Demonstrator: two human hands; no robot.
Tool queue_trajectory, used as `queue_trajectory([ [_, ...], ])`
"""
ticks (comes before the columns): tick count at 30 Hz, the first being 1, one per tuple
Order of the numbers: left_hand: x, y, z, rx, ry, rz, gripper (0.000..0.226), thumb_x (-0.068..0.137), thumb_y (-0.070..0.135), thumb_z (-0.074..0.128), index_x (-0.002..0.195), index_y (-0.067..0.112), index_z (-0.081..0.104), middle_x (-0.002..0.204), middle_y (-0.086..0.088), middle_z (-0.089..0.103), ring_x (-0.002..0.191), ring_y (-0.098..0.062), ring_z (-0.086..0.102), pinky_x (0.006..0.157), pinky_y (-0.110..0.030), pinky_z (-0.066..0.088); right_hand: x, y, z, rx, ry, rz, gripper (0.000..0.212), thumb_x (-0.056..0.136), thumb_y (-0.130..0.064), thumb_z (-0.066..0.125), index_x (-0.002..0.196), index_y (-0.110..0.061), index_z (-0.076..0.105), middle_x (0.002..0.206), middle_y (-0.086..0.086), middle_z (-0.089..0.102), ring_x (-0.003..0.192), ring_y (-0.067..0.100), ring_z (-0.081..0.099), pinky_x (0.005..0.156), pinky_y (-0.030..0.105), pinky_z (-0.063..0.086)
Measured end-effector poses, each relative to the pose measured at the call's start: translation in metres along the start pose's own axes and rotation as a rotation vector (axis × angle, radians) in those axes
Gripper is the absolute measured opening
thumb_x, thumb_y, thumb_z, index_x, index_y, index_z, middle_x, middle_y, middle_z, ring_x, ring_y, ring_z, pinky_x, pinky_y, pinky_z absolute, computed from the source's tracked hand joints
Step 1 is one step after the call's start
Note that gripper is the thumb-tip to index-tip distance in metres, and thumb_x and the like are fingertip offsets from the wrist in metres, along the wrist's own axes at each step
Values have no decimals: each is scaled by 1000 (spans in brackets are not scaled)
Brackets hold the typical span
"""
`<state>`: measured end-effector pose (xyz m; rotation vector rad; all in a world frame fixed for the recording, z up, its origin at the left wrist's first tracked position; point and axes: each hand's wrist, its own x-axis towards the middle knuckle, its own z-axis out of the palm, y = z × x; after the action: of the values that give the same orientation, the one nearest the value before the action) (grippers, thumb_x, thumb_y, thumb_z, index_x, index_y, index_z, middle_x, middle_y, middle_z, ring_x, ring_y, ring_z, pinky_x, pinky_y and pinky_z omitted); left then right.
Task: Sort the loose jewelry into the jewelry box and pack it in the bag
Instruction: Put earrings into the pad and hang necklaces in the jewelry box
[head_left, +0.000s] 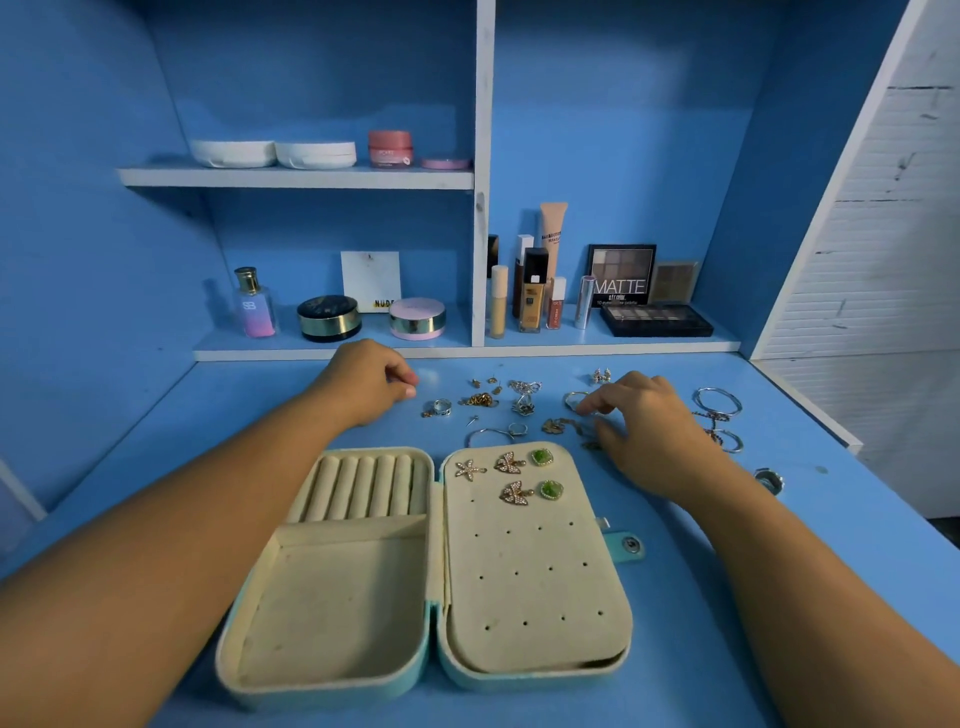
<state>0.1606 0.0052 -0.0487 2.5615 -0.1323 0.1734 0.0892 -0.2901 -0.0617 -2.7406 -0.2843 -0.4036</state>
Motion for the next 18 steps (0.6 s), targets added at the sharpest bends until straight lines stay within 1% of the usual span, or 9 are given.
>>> queue_trajectory([
  [4, 0, -4, -3, 18, -19, -46, 6, 85, 13, 74, 90, 10, 74, 92, -2, 70, 77, -8, 57, 78, -23, 41, 0, -1, 2, -31, -12, 4, 24, 92, -28, 58, 115, -26, 65, 114, 2, 56, 108, 22, 43, 89, 30, 35],
  [6, -5, -5, -7, 17, -26, -72, 4, 86, 14, 73, 88, 10, 73, 92, -1, 69, 77, -8, 56, 78, -24, 41, 0, -1, 1, -25, -12, 31, 24, 93, -27, 56, 115, -26, 65, 114, 1, 55, 108, 21, 42, 87, 28, 34],
  [8, -14, -3, -14, 11, 15, -63, 4, 90, 15, 69, 87, 13, 69, 94, -1, 67, 80, -11, 56, 73, -22, 39, 2, 1, -1, -24, 2, 63, 24, 94, -23, 54, 115, -26, 65, 115, 2, 55, 109, 22, 41, 85, 28, 34],
  [10, -30, 7, -22, -61, 81, -8, 6, 93, 16, 64, 88, 14, 64, 91, -1, 68, 81, -16, 60, 64, -21, 41, 3, 3, -2, -9, 39, 97, 26, 95, -17, 50, 115, -24, 65, 115, 4, 55, 109, 23, 41, 83, 29, 34],
  [12, -55, 26, -28, -164, 90, 81, 8, 93, 18, 64, 85, 18, 62, 83, 3, 68, 80, -16, 64, 66, -20, 46, 4, 6, -3, 29, 76, 113, 26, 96, -13, 48, 114, -22, 65, 114, 5, 56, 109, 25, 40, 81, 27, 32],
  [14, -82, 44, -27, -188, 23, 170, 12, 88, 22, 70, 79, 26, 63, 77, 10, 68, 73, -11, 64, 66, -21, 47, 5, 7, -3, 70, 95, 116, 26, 96, -12, 48, 113, -20, 66, 113, 6, 56, 111, 25, 40, 81, 26, 30],
  [16, -103, 56, -21, -208, -53, 217, 15, 81, 25, 77, 75, 30, 64, 71, 14, 67, 66, -4, 61, 63, -17, 47, 5, 8, -4, 86, 111, 116, 25, 96, -13, 49, 113, -19, 66, 113, 5, 56, 113, 25, 40, 81, 25, 30],
  [18, -114, 56, -16, -273, -67, 241, 20, 74, 25, 83, 76, 32, 65, 72, 19, 68, 64, -1, 61, 63, -14, 49, 4, 9, -4, 79, 125, 119, 24, 96, -14, 50, 114, -19, 66, 113, 4, 56, 113, 24, 41, 82, 24, 29],
])
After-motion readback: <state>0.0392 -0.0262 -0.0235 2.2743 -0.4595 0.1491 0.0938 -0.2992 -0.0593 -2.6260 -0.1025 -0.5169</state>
